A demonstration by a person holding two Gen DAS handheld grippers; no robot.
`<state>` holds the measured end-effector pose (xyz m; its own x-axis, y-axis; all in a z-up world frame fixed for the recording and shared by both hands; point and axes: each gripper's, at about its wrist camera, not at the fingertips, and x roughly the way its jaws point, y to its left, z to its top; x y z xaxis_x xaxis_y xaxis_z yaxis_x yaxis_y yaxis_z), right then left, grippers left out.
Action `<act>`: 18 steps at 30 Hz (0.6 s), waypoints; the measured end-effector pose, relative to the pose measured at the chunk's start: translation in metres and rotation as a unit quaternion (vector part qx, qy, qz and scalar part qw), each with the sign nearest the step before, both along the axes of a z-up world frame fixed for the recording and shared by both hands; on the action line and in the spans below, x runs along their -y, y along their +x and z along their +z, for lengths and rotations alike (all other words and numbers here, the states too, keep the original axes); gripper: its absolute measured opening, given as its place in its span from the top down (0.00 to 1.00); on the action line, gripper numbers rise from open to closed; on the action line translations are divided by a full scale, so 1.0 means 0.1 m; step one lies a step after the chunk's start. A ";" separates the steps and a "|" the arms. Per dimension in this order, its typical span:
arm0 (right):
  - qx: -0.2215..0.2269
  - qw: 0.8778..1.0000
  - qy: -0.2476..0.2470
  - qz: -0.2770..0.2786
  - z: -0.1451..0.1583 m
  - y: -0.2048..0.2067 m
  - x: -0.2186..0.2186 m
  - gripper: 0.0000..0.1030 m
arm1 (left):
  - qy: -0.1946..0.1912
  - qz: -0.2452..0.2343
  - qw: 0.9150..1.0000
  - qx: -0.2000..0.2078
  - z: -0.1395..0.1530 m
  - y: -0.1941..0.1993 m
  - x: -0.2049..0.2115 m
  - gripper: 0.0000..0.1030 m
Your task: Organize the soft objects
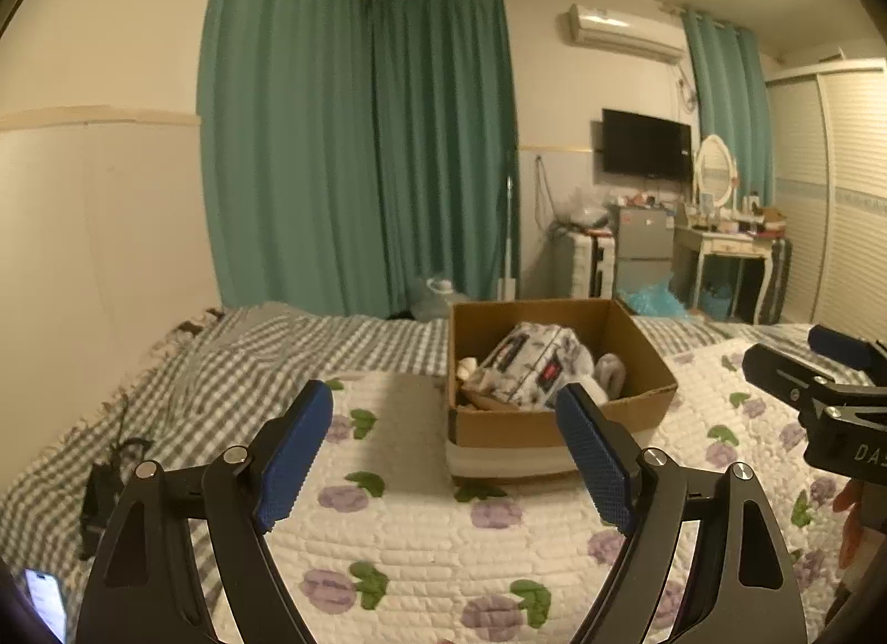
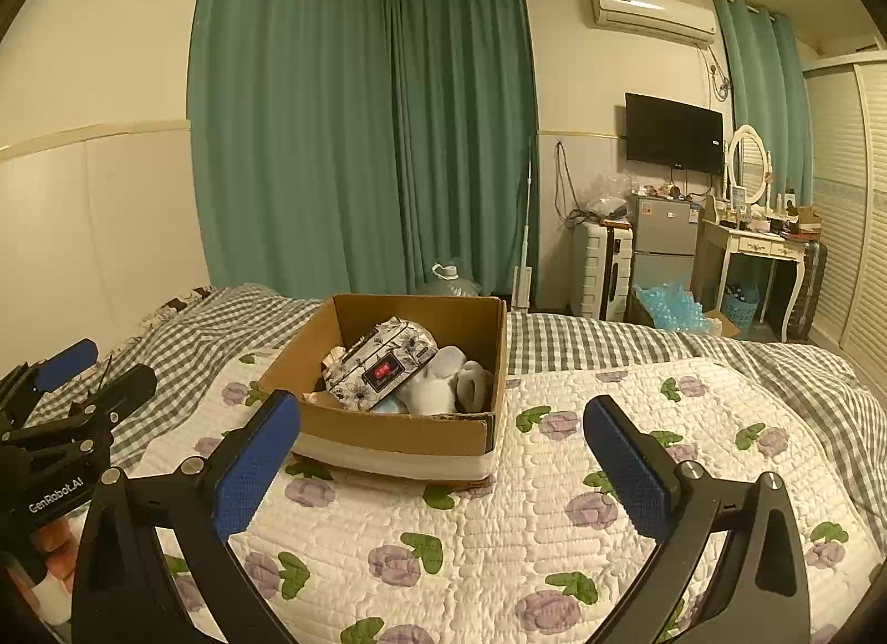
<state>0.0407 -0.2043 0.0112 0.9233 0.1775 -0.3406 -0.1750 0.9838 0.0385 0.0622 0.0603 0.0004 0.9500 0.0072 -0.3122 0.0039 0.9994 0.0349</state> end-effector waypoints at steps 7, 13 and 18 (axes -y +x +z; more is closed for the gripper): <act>-0.002 1.000 -0.001 -0.001 -0.01 0.00 0.00 0.00 | -0.005 0.000 1.000 -0.004 -0.01 0.01 -0.01 0.18; -0.005 1.000 -0.009 -0.003 -0.01 0.01 -0.02 0.00 | -0.009 0.001 1.000 -0.004 -0.01 0.02 -0.04 0.18; -0.005 1.000 -0.009 -0.002 -0.02 0.02 -0.02 0.00 | -0.011 0.000 1.000 -0.003 -0.01 0.01 -0.07 0.18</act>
